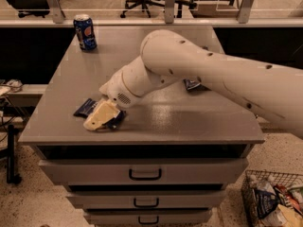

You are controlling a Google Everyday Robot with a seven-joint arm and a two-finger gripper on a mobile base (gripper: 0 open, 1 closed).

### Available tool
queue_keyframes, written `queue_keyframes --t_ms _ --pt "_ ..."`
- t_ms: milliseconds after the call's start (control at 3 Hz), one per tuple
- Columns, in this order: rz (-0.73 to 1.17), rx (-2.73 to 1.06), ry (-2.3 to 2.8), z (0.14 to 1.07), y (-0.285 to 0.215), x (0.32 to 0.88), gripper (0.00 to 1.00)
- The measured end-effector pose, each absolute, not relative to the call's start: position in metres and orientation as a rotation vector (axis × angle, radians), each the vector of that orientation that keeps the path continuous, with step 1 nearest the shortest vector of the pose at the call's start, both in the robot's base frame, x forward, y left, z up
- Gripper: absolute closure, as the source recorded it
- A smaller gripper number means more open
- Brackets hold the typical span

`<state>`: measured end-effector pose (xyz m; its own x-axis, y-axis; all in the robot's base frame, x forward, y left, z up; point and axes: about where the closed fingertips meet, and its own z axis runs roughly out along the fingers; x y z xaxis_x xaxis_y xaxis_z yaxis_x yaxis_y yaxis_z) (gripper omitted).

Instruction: Move rxbar blueberry near blue chip bag

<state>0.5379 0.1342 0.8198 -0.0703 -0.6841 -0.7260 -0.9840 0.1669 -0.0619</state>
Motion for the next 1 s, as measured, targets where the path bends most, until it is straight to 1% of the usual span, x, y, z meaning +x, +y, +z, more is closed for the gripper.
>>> queue_keyframes --t_ms 333,667,1000 --pt "0.614 -1.581 1.821 0.826 0.1342 0.5379 0.88" --pt "0.614 -1.581 1.821 0.8286 0.1342 0.5379 1.0" --pt "0.614 -1.581 1.821 0.8296 0.1342 0.5379 1.0"
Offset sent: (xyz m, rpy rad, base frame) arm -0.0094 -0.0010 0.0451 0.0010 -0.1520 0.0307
